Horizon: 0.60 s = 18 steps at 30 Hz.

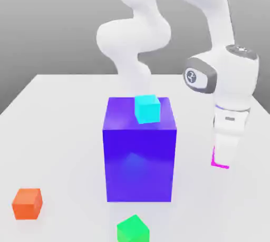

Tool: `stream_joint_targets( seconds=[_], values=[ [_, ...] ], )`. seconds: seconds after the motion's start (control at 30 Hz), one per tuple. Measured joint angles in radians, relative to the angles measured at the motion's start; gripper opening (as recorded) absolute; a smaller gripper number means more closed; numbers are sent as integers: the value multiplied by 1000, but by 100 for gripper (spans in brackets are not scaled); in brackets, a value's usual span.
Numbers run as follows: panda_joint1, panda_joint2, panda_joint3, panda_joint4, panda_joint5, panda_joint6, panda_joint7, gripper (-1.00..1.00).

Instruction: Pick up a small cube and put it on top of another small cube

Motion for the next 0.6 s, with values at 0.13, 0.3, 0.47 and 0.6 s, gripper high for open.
stream_joint_targets(
  seconds=[0.13, 0.3, 0.47, 0.6],
  values=[
    [-83, 22, -75, 91, 18, -69, 146, -100],
    [-173, 54, -182, 208, 47, -153, 329, -100],
    [-252, 110, -279, 310, 87, -203, 475, -100],
    [-280, 238, -260, 327, 140, -95, 454, 100]
  ],
)
